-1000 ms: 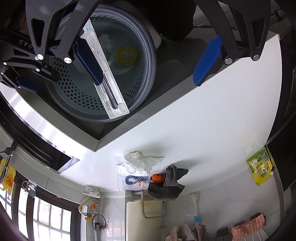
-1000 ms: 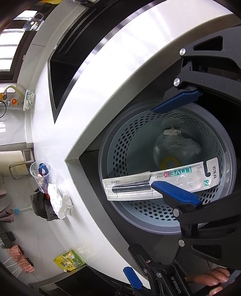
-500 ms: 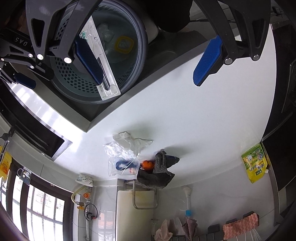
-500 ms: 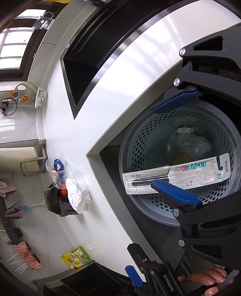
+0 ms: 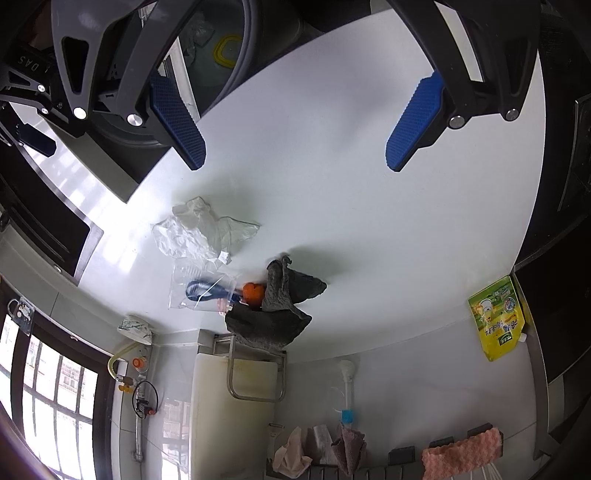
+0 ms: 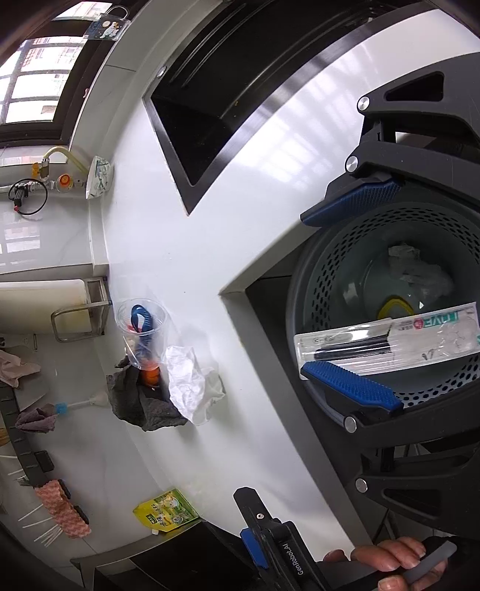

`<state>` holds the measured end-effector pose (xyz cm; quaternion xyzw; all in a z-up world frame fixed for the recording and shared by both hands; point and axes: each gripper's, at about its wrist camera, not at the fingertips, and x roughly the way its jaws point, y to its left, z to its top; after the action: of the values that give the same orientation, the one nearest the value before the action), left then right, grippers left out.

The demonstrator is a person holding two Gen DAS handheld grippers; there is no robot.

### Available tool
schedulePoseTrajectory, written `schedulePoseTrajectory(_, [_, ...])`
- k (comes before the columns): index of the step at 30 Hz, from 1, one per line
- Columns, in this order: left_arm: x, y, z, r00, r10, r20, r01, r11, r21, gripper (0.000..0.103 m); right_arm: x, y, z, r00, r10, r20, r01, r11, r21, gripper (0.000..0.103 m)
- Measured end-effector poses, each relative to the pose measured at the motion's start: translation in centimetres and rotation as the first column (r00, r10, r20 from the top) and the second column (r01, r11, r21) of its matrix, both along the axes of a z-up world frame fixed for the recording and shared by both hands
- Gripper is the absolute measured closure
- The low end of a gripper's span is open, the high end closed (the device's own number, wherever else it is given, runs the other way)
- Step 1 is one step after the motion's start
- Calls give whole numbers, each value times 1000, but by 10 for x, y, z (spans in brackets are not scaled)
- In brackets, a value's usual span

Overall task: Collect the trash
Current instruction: 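Move both grippers up from the basket toward the tissue and clear cup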

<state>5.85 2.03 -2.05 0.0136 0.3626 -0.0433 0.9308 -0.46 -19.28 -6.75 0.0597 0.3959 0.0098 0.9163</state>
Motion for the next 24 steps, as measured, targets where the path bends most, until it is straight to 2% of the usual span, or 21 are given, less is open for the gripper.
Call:
schedulePoseTrajectory(6, [22,-16,1,1000,-1,18,1,1000,-10,7,42,-10,21,999,8,37,-9,1000,19,31])
schedulePoseTrajectory(11, [36,-28,-3,1000,-2,6,2,1000,-13,7,87,-16,29,999,34,35,-35,998,57,31])
schedulePoseTrajectory(18, [52,-33,-5,1000,9,1,-9,1000,-2,7,145,-4,32,996,89,27,-90,994,58,31])
schedulePoseTrajectory(24, [62,-37,-5,1000,15,-8,-15,1000,-8,7,181,6,22,993,121,4,-121,991,57,31])
